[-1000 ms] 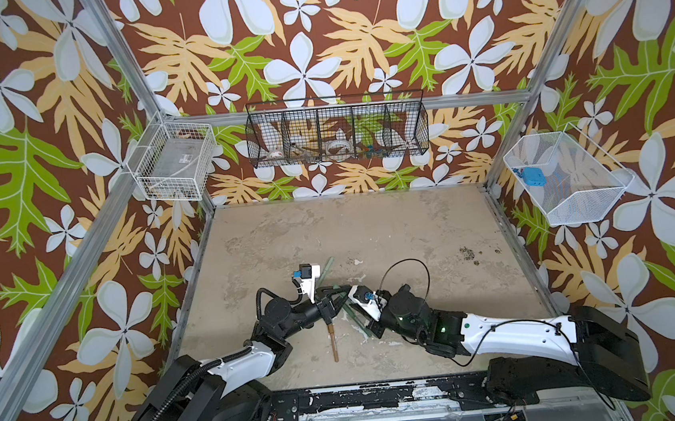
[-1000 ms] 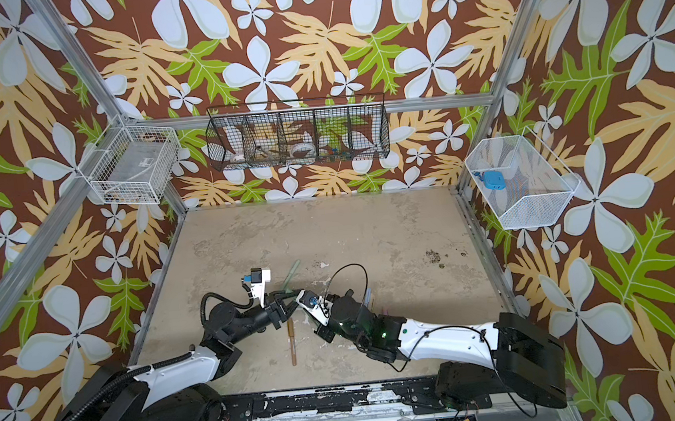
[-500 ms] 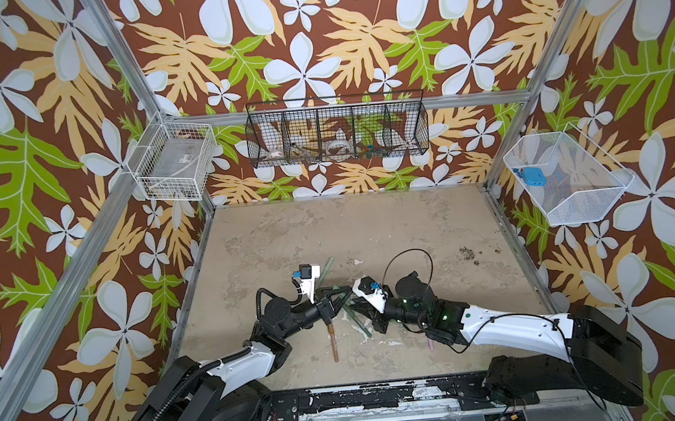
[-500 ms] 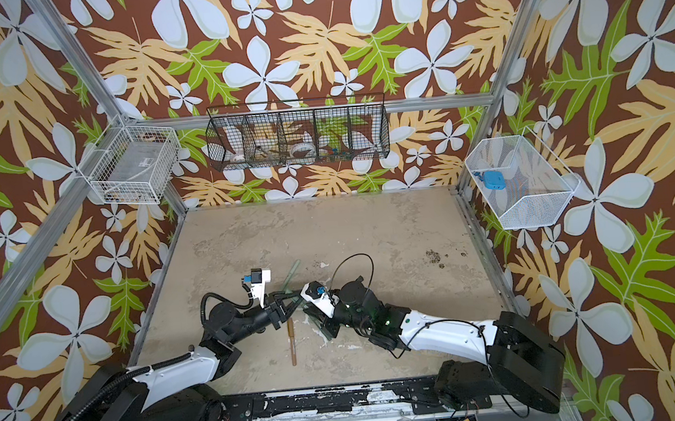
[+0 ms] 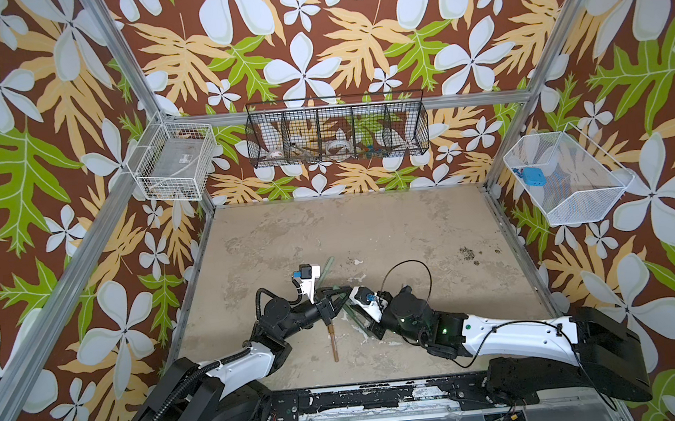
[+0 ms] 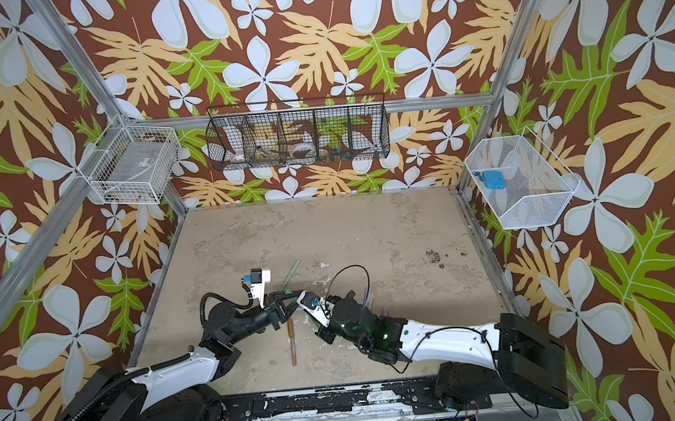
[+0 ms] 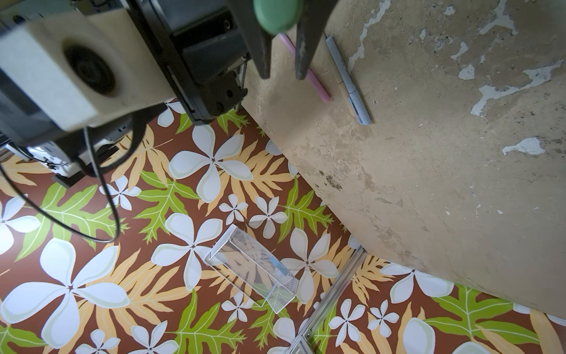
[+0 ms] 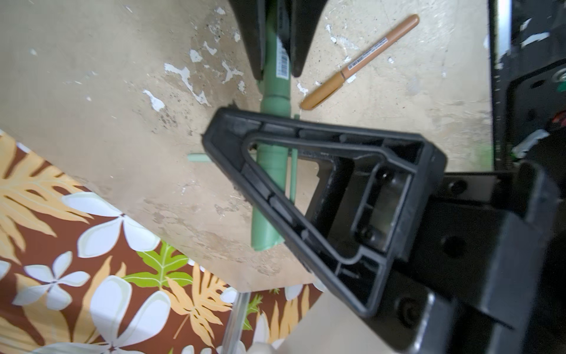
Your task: Open the pen caps
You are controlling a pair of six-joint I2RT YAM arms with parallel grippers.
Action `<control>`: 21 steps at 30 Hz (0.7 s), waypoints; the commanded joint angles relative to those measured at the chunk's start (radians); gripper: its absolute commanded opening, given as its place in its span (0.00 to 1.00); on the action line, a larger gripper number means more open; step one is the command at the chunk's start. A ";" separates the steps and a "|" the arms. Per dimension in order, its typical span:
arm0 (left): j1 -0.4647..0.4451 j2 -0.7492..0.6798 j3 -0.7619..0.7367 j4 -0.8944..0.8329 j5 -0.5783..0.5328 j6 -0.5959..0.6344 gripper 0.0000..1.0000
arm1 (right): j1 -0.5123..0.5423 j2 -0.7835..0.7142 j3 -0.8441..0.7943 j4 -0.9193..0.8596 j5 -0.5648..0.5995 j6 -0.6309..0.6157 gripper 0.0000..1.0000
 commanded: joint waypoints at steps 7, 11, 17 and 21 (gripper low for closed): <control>0.029 -0.041 -0.012 0.035 -0.142 0.011 0.00 | -0.115 -0.025 -0.018 -0.125 -0.316 0.020 0.00; 0.036 -0.050 -0.017 0.043 -0.145 0.004 0.00 | 0.001 0.012 0.018 -0.174 0.032 -0.031 0.00; 0.040 -0.045 -0.017 0.043 -0.143 0.000 0.00 | 0.114 0.108 0.074 -0.216 0.347 -0.061 0.00; 0.043 -0.053 -0.020 0.039 -0.146 0.001 0.00 | 0.100 0.093 0.057 -0.203 0.209 -0.057 0.00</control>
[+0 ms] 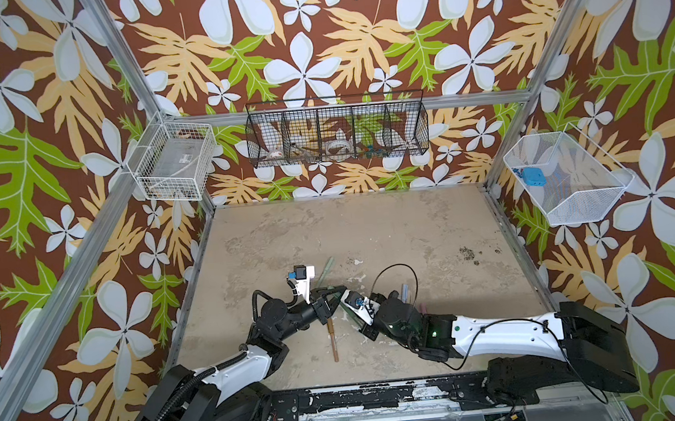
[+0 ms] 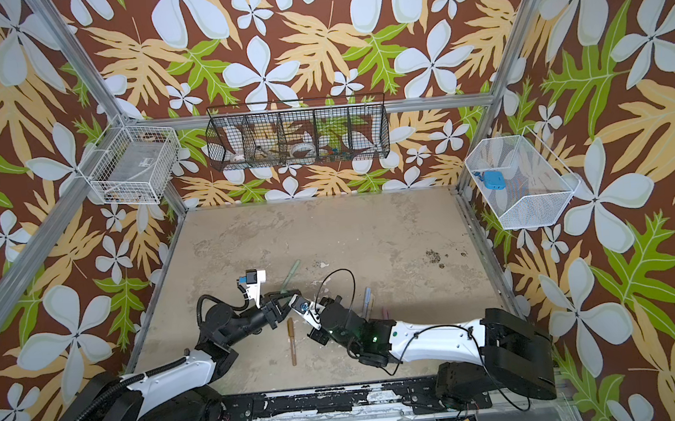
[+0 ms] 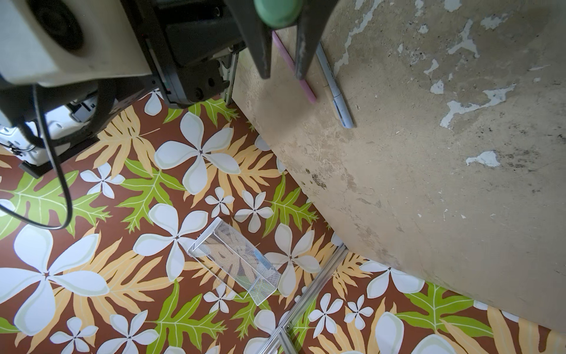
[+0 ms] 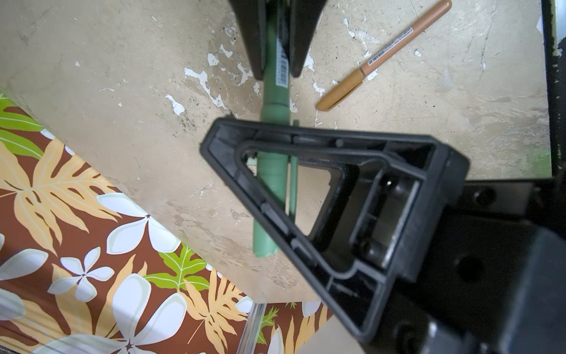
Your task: Open the pen caps
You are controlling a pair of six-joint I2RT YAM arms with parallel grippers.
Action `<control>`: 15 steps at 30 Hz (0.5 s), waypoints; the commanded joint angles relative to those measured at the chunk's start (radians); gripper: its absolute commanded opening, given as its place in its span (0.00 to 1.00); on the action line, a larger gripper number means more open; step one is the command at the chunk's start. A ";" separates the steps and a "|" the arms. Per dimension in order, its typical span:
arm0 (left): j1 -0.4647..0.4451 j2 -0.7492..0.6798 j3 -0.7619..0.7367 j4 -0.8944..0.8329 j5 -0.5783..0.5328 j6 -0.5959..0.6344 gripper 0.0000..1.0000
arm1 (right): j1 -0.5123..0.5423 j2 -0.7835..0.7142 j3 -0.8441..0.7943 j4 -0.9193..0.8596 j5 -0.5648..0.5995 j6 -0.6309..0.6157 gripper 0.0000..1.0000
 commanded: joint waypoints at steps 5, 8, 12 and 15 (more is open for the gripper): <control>0.017 -0.016 -0.001 0.086 -0.115 0.010 0.00 | -0.141 -0.035 -0.034 -0.155 -0.442 0.020 0.00; 0.019 -0.021 -0.001 0.085 -0.113 0.010 0.00 | -0.196 -0.053 -0.046 -0.145 -0.591 0.038 0.00; 0.019 -0.017 -0.001 0.084 -0.113 0.012 0.00 | -0.169 -0.051 -0.033 -0.184 -0.382 0.027 0.00; 0.020 -0.019 0.001 0.085 -0.112 0.012 0.00 | -0.069 0.002 0.003 -0.218 -0.081 -0.008 0.00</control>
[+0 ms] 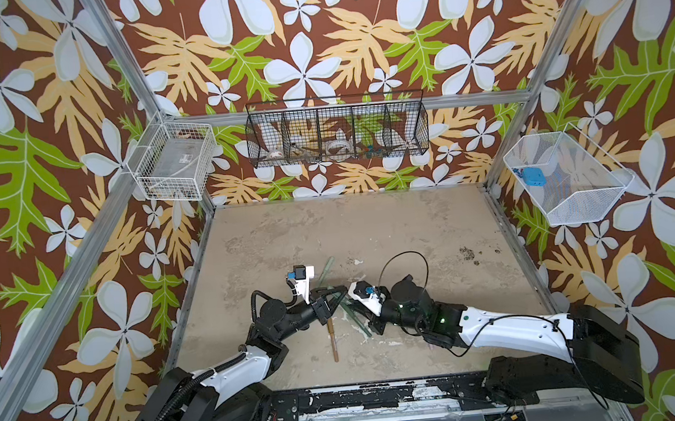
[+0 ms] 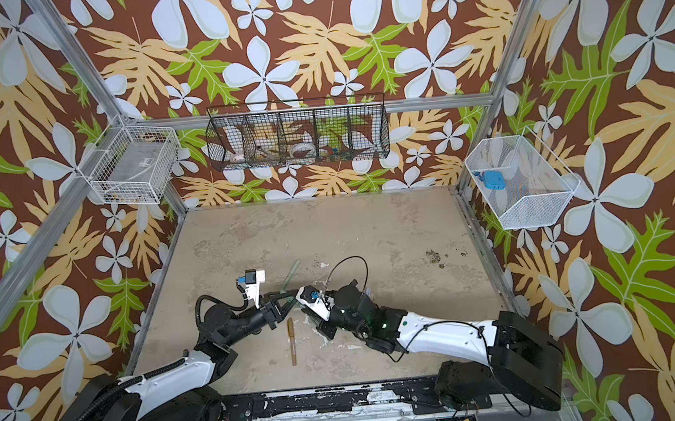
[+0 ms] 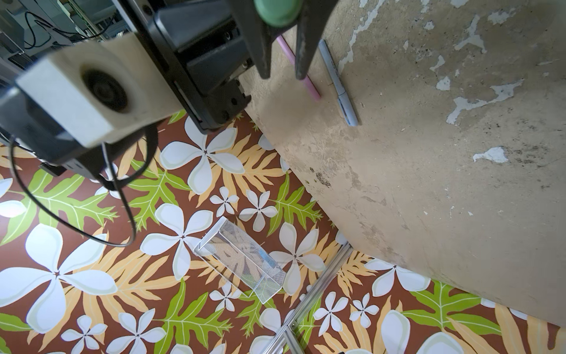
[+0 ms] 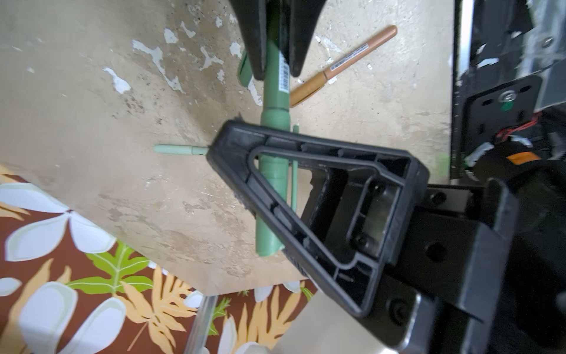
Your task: Open the pen caps
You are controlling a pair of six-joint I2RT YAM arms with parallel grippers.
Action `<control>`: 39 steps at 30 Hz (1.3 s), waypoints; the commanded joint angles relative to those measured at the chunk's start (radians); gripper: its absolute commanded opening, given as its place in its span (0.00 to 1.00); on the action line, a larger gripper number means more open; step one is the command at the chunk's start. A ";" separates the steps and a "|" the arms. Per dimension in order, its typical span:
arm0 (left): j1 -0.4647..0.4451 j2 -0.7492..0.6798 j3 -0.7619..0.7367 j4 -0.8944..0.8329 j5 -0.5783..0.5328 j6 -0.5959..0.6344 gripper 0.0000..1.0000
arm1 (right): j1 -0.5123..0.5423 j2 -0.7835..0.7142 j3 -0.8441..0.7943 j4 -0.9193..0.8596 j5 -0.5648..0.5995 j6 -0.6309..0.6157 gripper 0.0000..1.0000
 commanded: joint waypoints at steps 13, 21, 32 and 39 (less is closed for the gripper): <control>0.019 -0.022 -0.001 0.071 -0.128 0.017 0.00 | 0.021 0.033 0.000 -0.194 -0.004 -0.026 0.00; 0.020 -0.037 -0.001 0.065 -0.129 0.020 0.00 | -0.058 0.026 0.001 -0.226 -0.150 -0.013 0.00; 0.023 -0.047 -0.003 0.053 -0.133 0.023 0.00 | 0.103 0.115 0.050 -0.233 0.319 -0.043 0.00; 0.019 -0.011 0.015 0.055 -0.087 0.046 0.00 | 0.054 -0.067 -0.040 -0.114 0.038 -0.023 0.00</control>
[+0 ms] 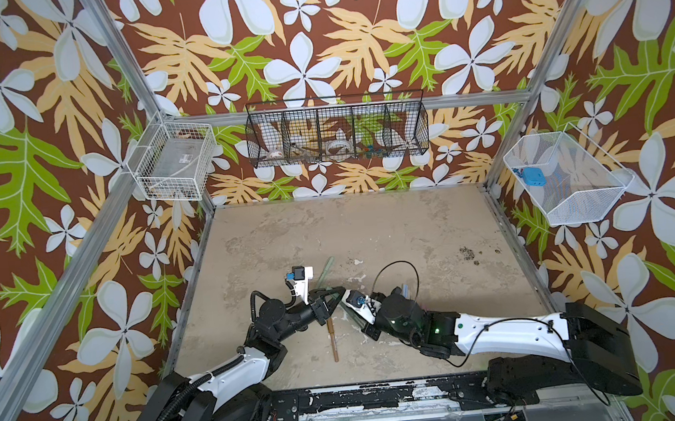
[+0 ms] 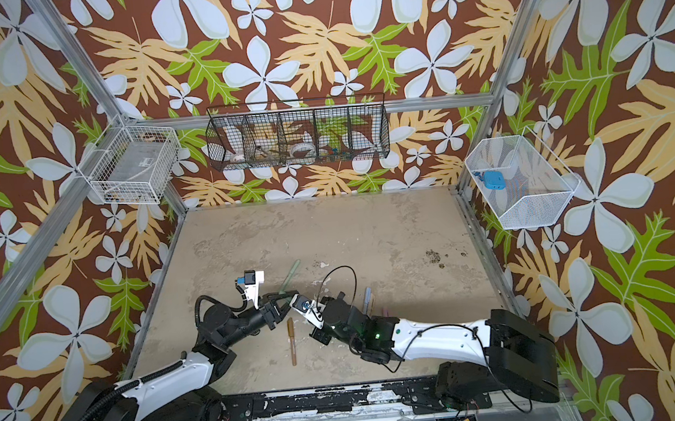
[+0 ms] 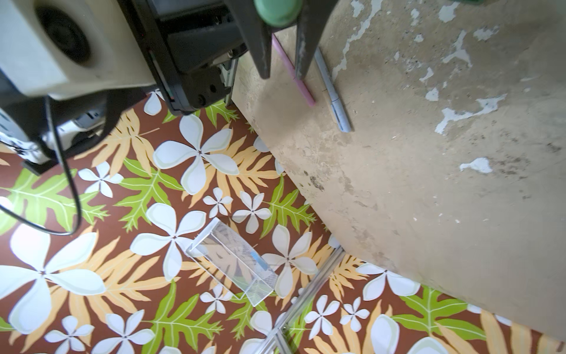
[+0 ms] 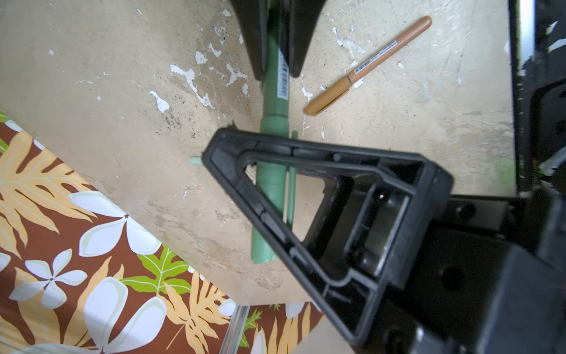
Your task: Open the pen caps
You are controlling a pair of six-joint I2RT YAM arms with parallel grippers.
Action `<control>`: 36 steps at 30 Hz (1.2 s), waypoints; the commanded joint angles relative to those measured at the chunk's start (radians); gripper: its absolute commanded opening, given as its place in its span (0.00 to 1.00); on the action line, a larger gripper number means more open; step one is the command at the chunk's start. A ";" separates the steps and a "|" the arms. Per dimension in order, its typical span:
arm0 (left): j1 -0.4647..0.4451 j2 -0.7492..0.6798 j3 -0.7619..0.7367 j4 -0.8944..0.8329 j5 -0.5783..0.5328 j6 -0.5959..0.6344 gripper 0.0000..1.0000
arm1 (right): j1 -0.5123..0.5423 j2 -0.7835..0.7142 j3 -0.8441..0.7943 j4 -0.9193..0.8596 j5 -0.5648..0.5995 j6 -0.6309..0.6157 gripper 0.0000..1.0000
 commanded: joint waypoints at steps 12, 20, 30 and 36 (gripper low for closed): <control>-0.090 0.036 0.073 0.005 -0.106 0.134 0.00 | -0.065 -0.201 -0.113 0.034 -0.284 0.031 0.50; -0.099 0.085 0.086 0.036 -0.063 0.116 0.00 | -0.065 -0.189 -0.107 0.063 -0.191 0.038 0.53; -0.114 0.114 0.097 0.076 -0.005 0.101 0.00 | -0.069 -0.120 -0.089 0.088 -0.101 0.031 0.45; -0.117 0.150 0.103 0.116 0.036 0.082 0.00 | -0.118 -0.099 -0.094 0.116 -0.154 0.054 0.40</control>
